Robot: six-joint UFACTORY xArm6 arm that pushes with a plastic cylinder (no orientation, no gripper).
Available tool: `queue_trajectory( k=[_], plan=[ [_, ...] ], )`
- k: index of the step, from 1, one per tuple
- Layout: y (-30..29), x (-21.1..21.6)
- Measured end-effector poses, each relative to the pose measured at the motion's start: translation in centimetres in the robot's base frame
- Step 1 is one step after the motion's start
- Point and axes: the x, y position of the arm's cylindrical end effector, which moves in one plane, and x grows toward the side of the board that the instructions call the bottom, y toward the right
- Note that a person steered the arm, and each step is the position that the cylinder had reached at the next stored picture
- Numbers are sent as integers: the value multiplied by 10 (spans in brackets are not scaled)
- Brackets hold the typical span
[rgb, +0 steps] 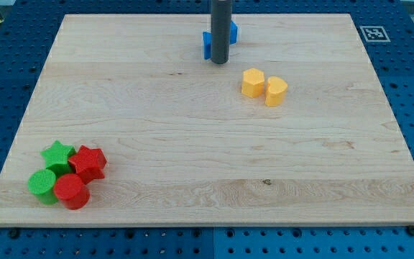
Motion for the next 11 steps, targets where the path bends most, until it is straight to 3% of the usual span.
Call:
queue_trajectory(
  k=[8,11],
  plan=[
    [-40,-37],
    [-24,-39]
  ],
)
